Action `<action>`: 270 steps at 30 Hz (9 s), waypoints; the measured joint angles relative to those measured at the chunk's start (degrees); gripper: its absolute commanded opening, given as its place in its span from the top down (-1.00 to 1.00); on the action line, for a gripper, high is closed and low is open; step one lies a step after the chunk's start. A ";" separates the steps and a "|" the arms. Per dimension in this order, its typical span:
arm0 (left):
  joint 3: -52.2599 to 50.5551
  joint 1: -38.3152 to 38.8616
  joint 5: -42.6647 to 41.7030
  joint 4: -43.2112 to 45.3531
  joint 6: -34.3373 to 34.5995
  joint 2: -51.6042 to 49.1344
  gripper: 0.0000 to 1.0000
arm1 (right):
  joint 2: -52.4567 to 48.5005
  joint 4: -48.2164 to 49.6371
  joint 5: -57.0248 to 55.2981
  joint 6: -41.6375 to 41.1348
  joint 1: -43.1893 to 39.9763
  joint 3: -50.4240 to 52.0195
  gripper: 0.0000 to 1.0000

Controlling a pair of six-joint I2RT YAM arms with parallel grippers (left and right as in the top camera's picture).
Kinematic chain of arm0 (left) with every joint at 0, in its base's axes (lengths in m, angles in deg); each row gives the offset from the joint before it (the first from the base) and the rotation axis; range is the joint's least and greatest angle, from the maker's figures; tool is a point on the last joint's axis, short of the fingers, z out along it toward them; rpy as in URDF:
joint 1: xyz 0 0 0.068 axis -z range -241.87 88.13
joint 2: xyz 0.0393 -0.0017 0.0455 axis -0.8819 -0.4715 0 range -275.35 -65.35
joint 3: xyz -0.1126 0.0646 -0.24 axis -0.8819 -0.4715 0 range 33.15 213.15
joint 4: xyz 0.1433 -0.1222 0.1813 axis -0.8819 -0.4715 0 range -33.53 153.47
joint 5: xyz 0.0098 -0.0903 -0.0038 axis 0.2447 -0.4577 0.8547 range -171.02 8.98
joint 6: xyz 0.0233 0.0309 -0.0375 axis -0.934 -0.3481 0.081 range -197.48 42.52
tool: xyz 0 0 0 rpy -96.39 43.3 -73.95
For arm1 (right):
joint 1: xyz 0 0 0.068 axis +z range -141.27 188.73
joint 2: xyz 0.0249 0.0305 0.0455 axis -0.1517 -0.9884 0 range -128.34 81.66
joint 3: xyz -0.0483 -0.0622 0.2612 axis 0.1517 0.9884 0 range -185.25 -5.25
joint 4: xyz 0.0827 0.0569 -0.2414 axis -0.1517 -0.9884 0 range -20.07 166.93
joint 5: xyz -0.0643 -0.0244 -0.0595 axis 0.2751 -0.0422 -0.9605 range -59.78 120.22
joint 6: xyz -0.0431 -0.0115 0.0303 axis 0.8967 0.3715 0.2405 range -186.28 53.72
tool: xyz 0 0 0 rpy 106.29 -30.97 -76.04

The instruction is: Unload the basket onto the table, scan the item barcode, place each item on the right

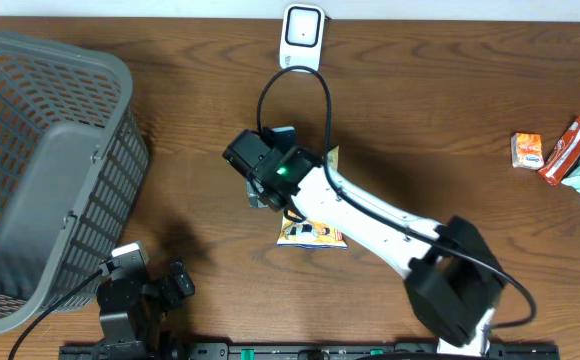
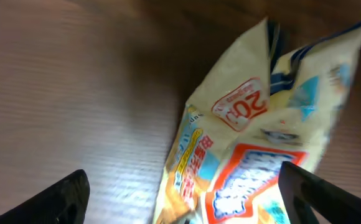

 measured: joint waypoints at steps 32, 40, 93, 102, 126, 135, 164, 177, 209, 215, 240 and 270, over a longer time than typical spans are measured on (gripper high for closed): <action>0.09 0.00 0.02 -0.09 0.00 0.00 -0.96 | -7.48 -6.05 49.20 24.87 -20.35 -3.26 0.97; 0.09 0.00 0.02 -0.09 0.00 0.00 -0.96 | -7.48 -8.94 74.58 41.11 -23.69 -3.23 0.97; 0.09 0.00 0.02 -0.09 0.00 0.00 -0.96 | -7.48 -8.76 88.70 79.84 -23.93 -3.23 0.97; 0.09 0.00 0.02 -0.09 0.00 0.00 -0.96 | -7.48 2.82 70.47 68.89 -26.84 -3.19 0.97; 0.09 0.00 0.02 -0.09 0.00 -0.02 -0.96 | -21.75 21.18 1.53 57.64 -27.36 -33.27 0.99; 0.09 0.00 0.02 -0.09 0.00 0.00 -0.96 | -36.39 15.13 -9.51 69.61 -26.97 -46.21 0.98; 0.09 0.00 0.02 -0.09 0.00 0.00 -0.96 | -18.25 -22.21 -15.34 40.50 -41.16 -54.93 0.98; 0.09 0.00 0.02 -0.09 0.00 0.00 -0.96 | -18.58 -13.73 -11.34 33.86 -61.77 -34.36 0.92; 0.09 0.00 0.02 -0.09 0.00 0.00 -0.96 | 27.47 6.95 22.32 29.42 -70.20 -29.79 -0.98; 0.09 0.00 0.02 -0.09 0.00 0.00 -0.96 | 36.57 13.33 30.73 29.31 -70.20 -29.92 -0.99; 0.09 0.00 0.02 -0.09 0.00 0.00 -0.96 | 77.24 13.99 31.26 29.31 -58.60 0.42 -0.99; 0.09 0.00 0.02 -0.09 0.00 0.00 -0.96 | 110.60 17.40 17.07 29.40 -58.51 33.29 -0.98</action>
